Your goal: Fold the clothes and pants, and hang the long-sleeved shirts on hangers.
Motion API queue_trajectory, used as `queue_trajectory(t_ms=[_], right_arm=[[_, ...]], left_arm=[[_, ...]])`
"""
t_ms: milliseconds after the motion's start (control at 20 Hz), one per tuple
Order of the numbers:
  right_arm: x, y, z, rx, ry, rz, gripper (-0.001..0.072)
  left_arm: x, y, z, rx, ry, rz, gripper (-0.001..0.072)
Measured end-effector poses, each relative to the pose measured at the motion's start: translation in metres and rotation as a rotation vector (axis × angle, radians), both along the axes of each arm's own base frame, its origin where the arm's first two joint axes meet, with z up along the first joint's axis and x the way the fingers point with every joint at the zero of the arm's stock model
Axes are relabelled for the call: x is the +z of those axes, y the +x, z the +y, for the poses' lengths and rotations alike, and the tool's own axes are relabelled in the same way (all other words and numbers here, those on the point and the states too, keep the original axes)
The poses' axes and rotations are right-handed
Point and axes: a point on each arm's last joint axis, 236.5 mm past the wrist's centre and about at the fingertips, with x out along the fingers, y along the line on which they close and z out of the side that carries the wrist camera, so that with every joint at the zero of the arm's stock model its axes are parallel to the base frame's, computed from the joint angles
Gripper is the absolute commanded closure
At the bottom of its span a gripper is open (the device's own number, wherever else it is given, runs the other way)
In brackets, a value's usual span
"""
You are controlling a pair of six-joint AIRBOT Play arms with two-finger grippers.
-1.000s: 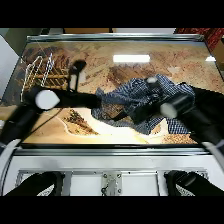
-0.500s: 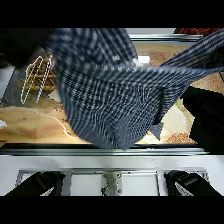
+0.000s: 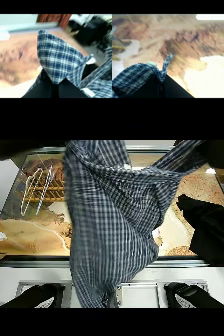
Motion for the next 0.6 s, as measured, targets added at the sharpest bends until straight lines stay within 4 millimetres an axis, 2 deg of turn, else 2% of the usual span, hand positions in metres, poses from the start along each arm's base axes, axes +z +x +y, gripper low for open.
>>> queue_trajectory(t_ms=[100,200,250,400,600], right_arm=[[-0.039,0.023,-0.005,-0.042,-0.073,0.112,0.0694],[-0.076,0.03,-0.009,-0.061,-0.142,0.23,0.0694],[-0.093,0.027,-0.01,-0.061,-0.174,0.293,0.0694],[-0.148,0.002,-0.014,-0.056,-0.264,0.499,0.0694],[-0.216,-0.041,-0.006,-0.045,-0.344,0.718,0.0694]], left_arm=[[-0.052,0.028,0.0,0.009,0.062,0.148,0.0691],[-0.102,0.037,-0.003,0.001,0.124,0.272,0.0691],[-0.128,0.035,-0.005,-0.008,0.161,0.33,0.0691],[-0.21,0.008,-0.008,-0.04,0.262,0.497,0.069],[-0.32,-0.059,0.002,-0.064,0.367,0.731,0.069]])
